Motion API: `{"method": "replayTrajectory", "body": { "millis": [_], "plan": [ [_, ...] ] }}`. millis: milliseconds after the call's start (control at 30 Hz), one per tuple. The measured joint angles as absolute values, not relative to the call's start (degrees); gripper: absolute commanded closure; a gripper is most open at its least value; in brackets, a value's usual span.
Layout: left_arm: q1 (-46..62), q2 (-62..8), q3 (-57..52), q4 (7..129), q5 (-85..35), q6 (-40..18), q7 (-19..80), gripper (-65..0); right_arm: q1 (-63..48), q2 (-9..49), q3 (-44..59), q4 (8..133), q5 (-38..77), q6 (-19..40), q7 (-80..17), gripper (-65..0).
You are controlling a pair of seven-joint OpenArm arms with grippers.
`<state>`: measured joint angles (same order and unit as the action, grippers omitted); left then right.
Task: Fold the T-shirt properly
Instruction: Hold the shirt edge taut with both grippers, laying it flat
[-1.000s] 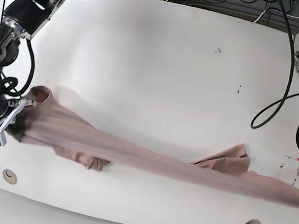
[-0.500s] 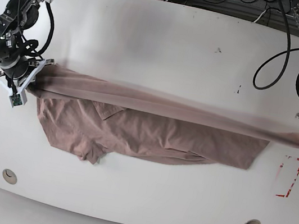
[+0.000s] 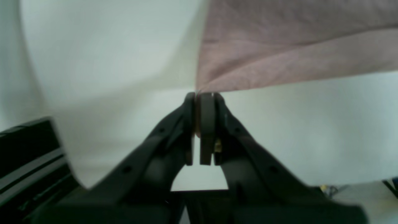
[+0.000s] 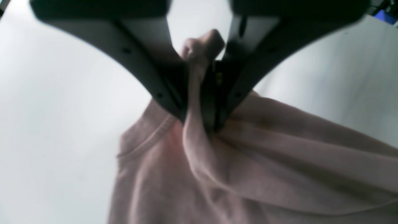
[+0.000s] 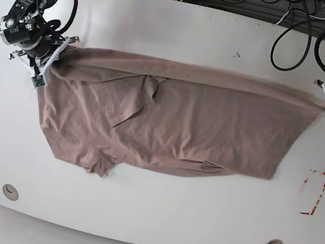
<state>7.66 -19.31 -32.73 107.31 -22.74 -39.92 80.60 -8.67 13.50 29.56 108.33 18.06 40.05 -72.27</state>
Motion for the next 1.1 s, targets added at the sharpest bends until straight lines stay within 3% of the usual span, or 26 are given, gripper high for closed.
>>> {"method": "replayTrajectory", "body": {
  "millis": [500,1100],
  "plan": [
    [15.4,-19.3,-32.7,107.2,-22.7,-39.9,78.5,0.0,-12.3,12.3,29.6,108.3,17.5,40.1,-72.1,-2.9],
    [16.8,-20.6,-32.4,107.1,-22.5,-39.9,77.8,0.0,-12.8,12.6,29.5,108.3,17.3,40.1,-72.1,-2.9]
  ]
}}
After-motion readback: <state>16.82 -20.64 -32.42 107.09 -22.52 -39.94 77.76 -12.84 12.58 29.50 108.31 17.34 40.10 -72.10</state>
